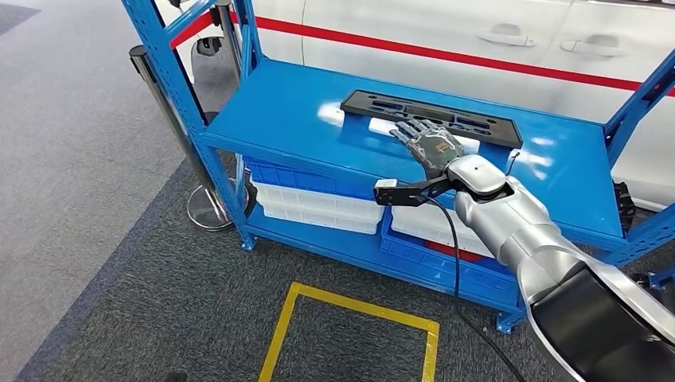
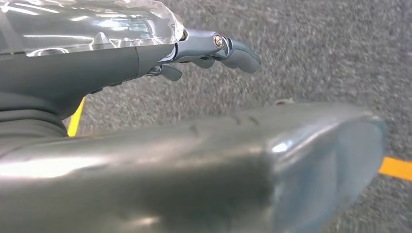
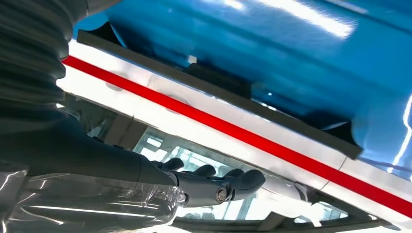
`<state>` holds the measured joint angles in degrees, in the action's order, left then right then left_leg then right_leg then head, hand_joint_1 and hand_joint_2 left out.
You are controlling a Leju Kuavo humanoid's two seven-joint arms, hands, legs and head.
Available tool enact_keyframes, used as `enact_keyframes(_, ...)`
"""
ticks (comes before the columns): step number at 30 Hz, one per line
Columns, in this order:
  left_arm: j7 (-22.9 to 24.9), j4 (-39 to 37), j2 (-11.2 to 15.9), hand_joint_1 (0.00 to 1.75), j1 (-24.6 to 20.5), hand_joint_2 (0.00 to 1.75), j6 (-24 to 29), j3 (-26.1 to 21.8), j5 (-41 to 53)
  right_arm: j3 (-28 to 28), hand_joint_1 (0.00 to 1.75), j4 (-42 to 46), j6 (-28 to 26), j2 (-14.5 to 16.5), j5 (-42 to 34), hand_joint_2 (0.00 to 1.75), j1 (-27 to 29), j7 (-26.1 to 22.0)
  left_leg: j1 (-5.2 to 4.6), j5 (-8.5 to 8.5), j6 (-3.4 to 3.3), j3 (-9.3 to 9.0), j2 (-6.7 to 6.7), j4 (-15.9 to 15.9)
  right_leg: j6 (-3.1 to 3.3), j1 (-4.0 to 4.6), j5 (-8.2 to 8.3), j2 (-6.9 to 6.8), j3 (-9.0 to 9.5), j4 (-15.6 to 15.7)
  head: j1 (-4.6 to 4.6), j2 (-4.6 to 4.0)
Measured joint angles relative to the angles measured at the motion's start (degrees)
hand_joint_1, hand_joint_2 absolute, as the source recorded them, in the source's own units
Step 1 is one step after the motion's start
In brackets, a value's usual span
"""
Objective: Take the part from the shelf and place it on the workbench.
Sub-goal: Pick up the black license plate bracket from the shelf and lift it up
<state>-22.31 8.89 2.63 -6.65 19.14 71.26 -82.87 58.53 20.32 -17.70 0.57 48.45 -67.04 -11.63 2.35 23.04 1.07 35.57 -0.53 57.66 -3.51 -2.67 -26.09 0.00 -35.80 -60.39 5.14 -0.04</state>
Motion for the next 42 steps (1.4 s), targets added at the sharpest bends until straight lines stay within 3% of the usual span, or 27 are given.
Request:
enact_keyframes(3,0.21,-0.06,0.04,0.00,0.09,0.00,0.08,0.04,0.01,0.37,0.00,-0.22,0.01,0.09,0.07,1.75,0.54,0.26,0.05,1.08,1.59,-0.40,0.08,0.91,2.26,0.35,-0.99,0.02,0.78,0.75,0.00,0.00)
enact_keyframes(5,0.22,-0.06,-0.02,0.00,0.13,0.00,0.07,0.05,-0.05,0.48,0.00,-0.32,0.06,0.23,0.03,1.75,0.65,0.46,0.24,0.77,2.06,-0.06,0.26,2.82,3.27,0.35,-1.11,0.16,1.99,0.85,0.01,0.00)
enact_keyframes(7,0.17,-0.06,-0.01,0.00,0.13,0.00,0.07,0.06,-0.18,0.60,0.00,-0.37,0.32,0.43,-0.08,1.75,0.57,0.62,0.16,0.64,2.09,3.38,0.45,8.58,3.89,0.47,-2.07,0.27,3.67,1.16,0.02,0.00)
enact_keyframes(9,0.09,-0.06,-0.01,0.00,0.32,0.00,0.08,0.06,-0.34,0.73,0.00,-0.39,0.78,0.55,-0.19,1.75,0.80,0.62,-0.20,2.99,1.88,8.56,0.49,15.35,4.26,0.81,-3.51,0.39,5.66,1.56,0.02,0.00)
enact_keyframes(10,0.03,-0.06,-0.01,0.00,0.48,0.00,0.08,0.06,-0.40,0.77,0.00,-0.43,0.98,0.56,-0.25,1.75,1.00,0.62,-0.47,5.02,1.58,10.62,0.49,16.94,4.39,1.06,-4.34,0.46,6.89,1.79,0.02,0.00)
enact_keyframes(12,-0.09,-0.06,-0.01,0.00,0.82,0.00,0.10,0.06,-0.44,0.82,0.00,-0.52,1.15,0.57,-0.46,1.75,1.26,0.62,-1.20,7.63,0.46,12.34,0.46,14.92,4.55,1.59,-6.14,0.61,9.69,2.34,0.02,0.00)
enact_keyframes(13,-0.16,-0.06,-0.01,0.00,0.99,0.00,0.11,0.06,-0.45,0.83,0.00,-0.56,1.16,0.57,-0.64,1.75,1.33,0.61,-1.70,6.61,-0.40,12.30,0.38,11.87,4.60,1.86,-7.12,0.67,11.19,2.66,0.02,0.00)
enact_keyframes(15,-0.26,-0.14,0.15,0.00,1.46,0.00,0.16,0.06,-0.46,0.90,0.00,-0.70,1.18,0.47,-1.09,1.75,1.67,0.51,-2.98,-2.92,-2.40,11.42,-0.20,4.01,4.52,2.30,-9.23,0.94,13.92,3.42,0.01,0.00)
enact_keyframes(16,-0.28,-0.18,0.21,0.00,1.69,0.00,0.18,0.07,-0.46,0.96,0.00,-0.78,1.20,0.46,-1.22,1.75,1.92,0.45,-3.50,-7.36,-3.03,10.96,-0.51,1.51,4.32,2.48,-10.15,1.13,15.06,3.97,-0.01,0.00)
enact_keyframes(17,-0.28,-0.23,0.26,0.00,1.84,0.00,0.20,0.07,-0.49,1.04,0.00,-0.85,1.19,0.42,-1.29,1.75,2.14,0.38,-3.81,-10.29,-3.42,10.52,-0.73,0.07,4.07,2.51,-10.73,1.32,16.05,4.53,-0.01,0.00)
enact_keyframes(18,-0.27,-0.24,0.20,0.00,1.81,0.00,0.19,0.08,-0.50,1.11,0.00,-0.86,1.13,0.48,-1.29,1.75,2.17,0.35,-3.90,-10.12,-3.48,10.03,-0.82,0.15,3.71,2.55,-10.59,1.49,16.54,4.56,0.00,0.00)
enact_keyframes(20,-0.25,-0.24,0.13,0.00,1.53,0.00,0.15,0.07,-0.54,1.14,0.00,-0.76,0.88,0.45,-1.28,1.75,2.05,0.44,-3.74,-8.60,-3.89,8.59,-0.61,-0.30,3.23,2.43,-8.21,1.27,15.04,0.64,-0.01,0.00)
enact_keyframes(21,-0.24,-0.24,0.09,0.00,1.38,0.00,0.14,0.07,-0.54,1.15,0.00,-0.72,0.77,0.43,-1.28,1.75,2.10,0.53,-3.64,-7.94,-4.12,7.57,-0.56,-0.70,3.02,2.43,-6.93,1.06,12.78,-3.24,-0.01,0.00)
enact_keyframes(22,-0.22,-0.24,0.07,0.00,1.32,0.00,0.14,0.07,-0.54,1.17,0.00,-0.71,0.69,0.36,-1.29,1.75,2.47,0.61,-3.51,-7.23,-4.30,6.45,-0.54,-1.17,2.87,2.40,-6.70,0.86,10.11,-7.28,-0.03,0.00)
enact_keyframes(23,-0.20,-0.24,0.05,0.00,1.31,0.00,0.13,0.07,-0.52,1.20,0.00,-0.76,0.64,0.26,-1.29,1.75,3.07,0.65,-3.46,-6.44,-4.43,5.25,-0.57,-1.50,2.76,2.38,-7.90,0.71,7.50,-10.42,-0.03,0.00)
enact_keyframes(24,-0.20,-0.24,0.02,0.00,1.35,0.00,0.08,0.08,-0.51,1.25,0.00,-0.84,0.63,0.15,-1.31,1.75,3.83,0.65,-3.42,-5.61,-4.50,4.02,-0.65,-1.74,2.61,2.34,-10.52,0.68,5.26,-12.22,-0.04,0.00)
enact_keyframes(26,-0.24,-0.24,-0.05,0.00,1.46,0.00,-0.19,0.09,-0.45,1.36,0.00,-0.97,0.55,-0.04,-1.60,1.75,5.00,0.46,-3.41,-4.00,-4.52,1.91,-0.91,-1.93,2.28,2.28,-16.05,0.66,1.94,-12.16,-0.04,0.00)
enact_keyframes(27,-0.26,-0.24,-0.09,0.00,1.48,0.00,-0.39,0.10,-0.40,1.40,0.00,-1.00,0.46,-0.15,-1.88,1.75,5.23,0.27,-3.44,-3.29,-4.48,1.06,-1.04,-1.92,2.16,2.26,-16.79,0.65,0.83,-10.61,-0.04,0.00)
enact_keyframes(28,-0.28,-0.24,-0.12,0.00,1.49,0.00,-0.58,0.12,-0.33,1.42,0.00,-1.01,0.37,-0.29,-2.17,1.75,5.28,0.07,-3.48,-2.65,-4.42,0.31,-1.11,-1.89,2.17,2.27,-15.12,0.65,0.12,-8.11,-0.04,0.00)
enact_keyframes(31,-0.29,-0.24,-0.33,0.00,1.51,0.00,-0.93,0.18,-0.10,1.44,0.00,-1.03,0.21,-0.90,-2.65,1.75,5.43,-0.34,-3.62,-1.01,-3.89,-0.93,-1.29,-1.52,3.08,2.62,-0.80,0.64,-0.62,1.50,-0.05,0.00)
enact_keyframes(32,-0.28,-0.24,-0.40,0.00,1.51,0.00,-1.01,0.20,-0.05,1.45,0.00,-1.03,0.20,-1.03,-2.74,1.75,5.47,-0.43,-3.64,-0.63,-3.58,-1.01,-1.37,-1.38,3.52,2.77,2.38,0.67,-0.76,3.17,-0.06,0.00)
enact_keyframes(33,-0.28,-0.24,-0.43,0.00,1.45,0.00,-1.08,0.22,-0.02,1.47,0.00,-0.96,0.17,-1.09,-2.82,1.75,5.45,-0.51,-3.68,-0.34,-3.45,-0.96,-1.43,-1.06,3.72,2.87,3.52,0.71,-0.78,3.66,-0.08,0.00)
enact_keyframes(36,-0.35,-0.24,-0.43,0.00,1.27,0.00,-1.35,0.36,0.17,1.49,0.00,-0.61,0.15,-1.19,-3.02,1.75,4.98,-1.00,-3.66,0.23,-3.67,-1.01,-1.27,-0.88,3.78,2.98,3.61,0.92,-0.48,3.68,-0.13,0.00)
enact_keyframes(42,-0.57,-0.24,-0.69,0.00,0.82,0.00,-1.63,0.43,-0.12,1.51,0.00,0.33,1.76,-0.92,-4.58,1.75,4.90,-1.82,-3.58,0.66,-3.17,-1.28,-1.09,-1.18,4.33,3.18,3.09,1.04,-0.43,3.51,-0.11,0.00)
